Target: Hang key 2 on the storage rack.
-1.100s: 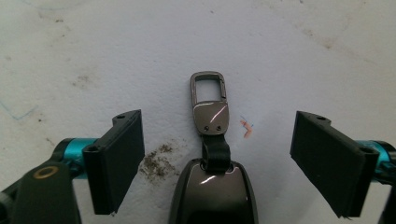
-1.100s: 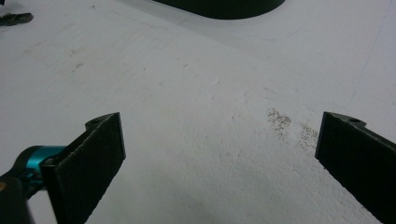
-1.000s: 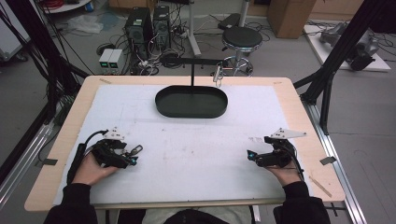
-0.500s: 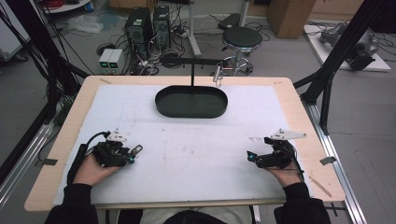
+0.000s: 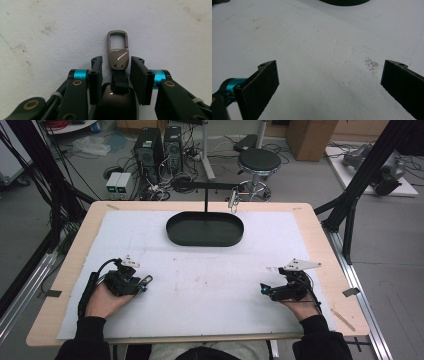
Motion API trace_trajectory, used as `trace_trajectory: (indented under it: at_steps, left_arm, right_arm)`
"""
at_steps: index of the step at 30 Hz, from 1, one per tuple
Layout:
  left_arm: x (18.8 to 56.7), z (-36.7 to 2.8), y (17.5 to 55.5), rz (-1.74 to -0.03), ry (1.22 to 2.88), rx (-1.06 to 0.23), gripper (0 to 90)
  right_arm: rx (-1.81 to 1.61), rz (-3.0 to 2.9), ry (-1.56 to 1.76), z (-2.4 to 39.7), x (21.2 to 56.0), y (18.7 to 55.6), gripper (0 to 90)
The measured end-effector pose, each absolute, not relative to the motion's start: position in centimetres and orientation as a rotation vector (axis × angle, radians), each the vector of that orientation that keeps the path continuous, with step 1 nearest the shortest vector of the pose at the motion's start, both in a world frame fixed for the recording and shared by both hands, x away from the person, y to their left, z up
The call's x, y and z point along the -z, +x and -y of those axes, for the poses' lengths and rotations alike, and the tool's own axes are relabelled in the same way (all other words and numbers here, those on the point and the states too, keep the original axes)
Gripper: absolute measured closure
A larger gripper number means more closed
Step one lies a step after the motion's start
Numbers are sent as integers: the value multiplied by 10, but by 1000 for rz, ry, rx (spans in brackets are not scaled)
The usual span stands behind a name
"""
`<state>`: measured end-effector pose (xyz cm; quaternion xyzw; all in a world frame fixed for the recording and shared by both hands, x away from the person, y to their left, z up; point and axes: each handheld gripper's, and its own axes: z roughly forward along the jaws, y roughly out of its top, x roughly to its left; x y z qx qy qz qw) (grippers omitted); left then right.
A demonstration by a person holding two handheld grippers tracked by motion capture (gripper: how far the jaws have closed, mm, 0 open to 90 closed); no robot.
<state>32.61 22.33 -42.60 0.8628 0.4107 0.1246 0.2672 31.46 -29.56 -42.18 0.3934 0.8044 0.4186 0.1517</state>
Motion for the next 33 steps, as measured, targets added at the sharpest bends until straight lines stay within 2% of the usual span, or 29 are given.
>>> trace_trajectory:
  at_steps: [1, 9, 10, 11, 14, 20, 33]
  left_arm:
    - [426, -223, 326, -1108, 2327, -333, 695]
    - [424, -225, 324, -1072, 2315, -360, 712]
    - [419, -229, 321, -1053, 2261, -368, 836]
    - [418, -232, 320, -1066, 2227, -379, 843]
    - [425, -232, 322, -1060, 2269, -341, 845]
    - [424, -228, 320, -1043, 2285, -370, 852]
    - [412, -231, 318, -1031, 2226, -428, 856]
  right_arm:
    - [-1203, -2308, 1130, 296, 422, 315, 8]
    - [-1213, -2275, 1145, 302, 421, 314, 8]
    - [-1214, -2274, 1150, 303, 420, 314, 8]
    - [-1215, -2274, 1150, 303, 420, 314, 8]
    - [-1212, -2281, 1144, 302, 421, 314, 8]
    - [-1210, -2283, 1142, 302, 421, 313, 8]
    - [-1211, -2290, 1132, 301, 421, 313, 8]
